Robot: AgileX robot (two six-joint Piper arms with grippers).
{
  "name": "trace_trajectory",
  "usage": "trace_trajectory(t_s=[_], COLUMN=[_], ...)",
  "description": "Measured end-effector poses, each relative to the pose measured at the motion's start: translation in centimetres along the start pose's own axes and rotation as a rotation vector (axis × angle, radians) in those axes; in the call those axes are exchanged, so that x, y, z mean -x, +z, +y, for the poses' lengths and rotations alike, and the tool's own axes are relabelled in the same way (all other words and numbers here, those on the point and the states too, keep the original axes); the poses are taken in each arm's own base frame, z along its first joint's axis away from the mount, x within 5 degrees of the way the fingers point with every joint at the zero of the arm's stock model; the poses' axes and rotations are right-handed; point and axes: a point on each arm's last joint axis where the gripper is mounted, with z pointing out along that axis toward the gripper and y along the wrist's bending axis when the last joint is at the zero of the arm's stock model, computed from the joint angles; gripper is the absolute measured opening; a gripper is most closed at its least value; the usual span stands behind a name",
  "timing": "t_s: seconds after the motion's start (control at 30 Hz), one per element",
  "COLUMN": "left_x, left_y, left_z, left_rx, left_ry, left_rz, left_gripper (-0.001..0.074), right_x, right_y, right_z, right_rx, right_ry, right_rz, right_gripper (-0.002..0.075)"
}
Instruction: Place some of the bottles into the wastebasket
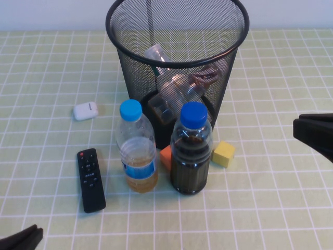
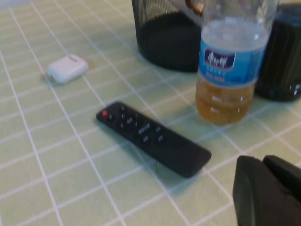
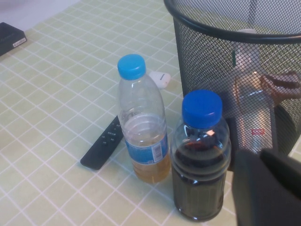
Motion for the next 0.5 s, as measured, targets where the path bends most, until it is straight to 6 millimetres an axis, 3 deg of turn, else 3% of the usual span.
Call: trace_trajectory(t_s=[0.5], left_x=[-0.92], left_y=[0.27], left_z=[0.0], left_rx=[0.0], left_ry=[-0.002], left_rz=[0.029], left_gripper=[-0.0003], right_x=[0.02], right_y=[0.0], right_z=[-0.01], right_rx=[-0.001], right_ry=[0.0], right_rz=[-0.002], right_gripper=[0.0])
